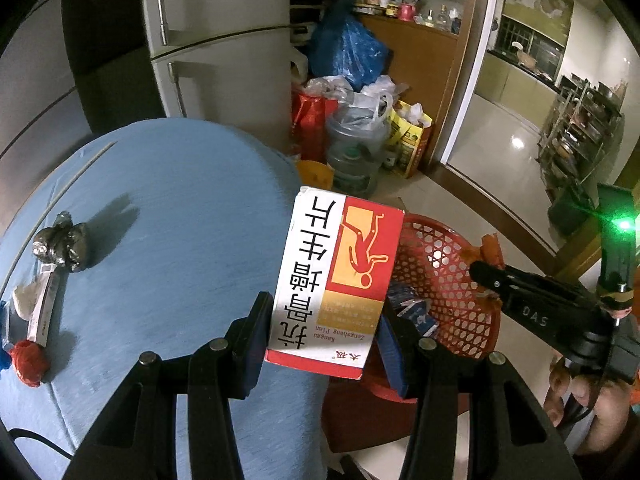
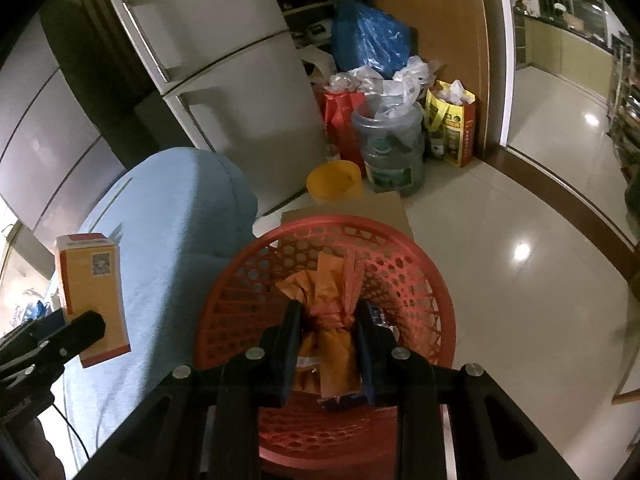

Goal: Collect trash
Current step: 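Lower the red-white medicine box into the red basket and open the left tool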

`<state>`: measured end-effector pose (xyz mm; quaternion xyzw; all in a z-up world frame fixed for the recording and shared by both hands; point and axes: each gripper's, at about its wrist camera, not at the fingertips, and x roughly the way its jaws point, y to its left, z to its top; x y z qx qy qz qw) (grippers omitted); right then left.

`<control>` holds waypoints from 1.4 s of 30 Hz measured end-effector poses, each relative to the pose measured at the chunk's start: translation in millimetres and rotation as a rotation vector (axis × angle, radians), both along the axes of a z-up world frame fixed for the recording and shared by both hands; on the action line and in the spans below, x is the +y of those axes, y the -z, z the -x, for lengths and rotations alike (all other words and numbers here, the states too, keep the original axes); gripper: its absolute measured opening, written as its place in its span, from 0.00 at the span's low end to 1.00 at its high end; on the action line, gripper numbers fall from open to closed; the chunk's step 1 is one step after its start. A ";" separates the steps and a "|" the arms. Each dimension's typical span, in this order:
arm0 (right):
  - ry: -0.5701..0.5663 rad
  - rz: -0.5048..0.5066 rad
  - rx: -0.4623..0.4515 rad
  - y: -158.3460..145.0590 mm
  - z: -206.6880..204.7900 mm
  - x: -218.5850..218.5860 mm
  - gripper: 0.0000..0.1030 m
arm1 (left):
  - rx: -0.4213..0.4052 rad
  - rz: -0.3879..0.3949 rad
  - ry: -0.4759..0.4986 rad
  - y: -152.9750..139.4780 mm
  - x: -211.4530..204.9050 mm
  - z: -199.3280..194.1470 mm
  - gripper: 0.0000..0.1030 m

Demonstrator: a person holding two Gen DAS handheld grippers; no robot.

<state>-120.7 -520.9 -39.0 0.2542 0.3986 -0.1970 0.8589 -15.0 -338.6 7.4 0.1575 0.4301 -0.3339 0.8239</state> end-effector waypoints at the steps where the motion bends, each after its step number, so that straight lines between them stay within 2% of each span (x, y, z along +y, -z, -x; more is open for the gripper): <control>1: 0.001 -0.001 0.002 1.5 0.0 0.5 0.27 | 0.000 -0.003 0.003 0.7 -2.3 0.2 0.50; 10: 0.003 -0.028 0.020 13.7 -5.6 -9.4 0.28 | 0.006 -0.014 0.028 4.4 -17.8 2.0 0.50; 16: 0.020 -0.068 0.063 29.1 -7.6 -23.8 0.33 | 0.013 -0.021 0.046 7.7 -32.1 2.5 0.50; 17: 0.030 -0.070 0.062 29.6 -5.4 -25.2 0.49 | 0.015 -0.023 0.050 8.6 -34.3 2.3 0.50; 18: 0.043 -0.074 0.048 28.6 -1.8 -27.4 0.73 | 0.018 -0.025 0.052 9.6 -36.1 0.8 0.50; 19: 0.049 -0.078 0.028 26.5 1.3 -28.6 0.78 | 0.024 -0.028 0.055 11.3 -38.9 0.3 0.50; 29: 0.180 -0.051 -0.050 1.3 35.2 -46.4 0.78 | 0.063 -0.051 0.104 22.3 -66.0 4.5 0.51; 30: 0.185 -0.049 -0.052 -0.4 37.8 -46.4 0.78 | 0.068 -0.053 0.108 23.4 -68.3 4.0 0.56; 31: 0.186 -0.048 -0.052 -1.7 39.0 -46.2 0.78 | 0.078 -0.062 0.111 25.7 -72.4 3.4 0.66; 32: 0.187 -0.047 -0.050 -3.2 40.8 -45.4 0.78 | 0.083 -0.069 0.109 27.2 -75.0 2.1 0.70; 34: 0.189 -0.044 -0.048 -5.2 43.6 -45.3 0.78 | 0.092 -0.063 0.108 26.8 -76.0 0.3 0.70; 38: 0.178 -0.043 -0.048 -10.1 45.1 -37.6 0.78 | 0.085 -0.030 0.094 14.9 -58.9 -2.5 0.70; 42: 0.118 -0.036 -0.051 -15.8 32.7 -17.0 0.78 | 0.062 0.016 0.021 -3.3 -21.4 -14.0 0.70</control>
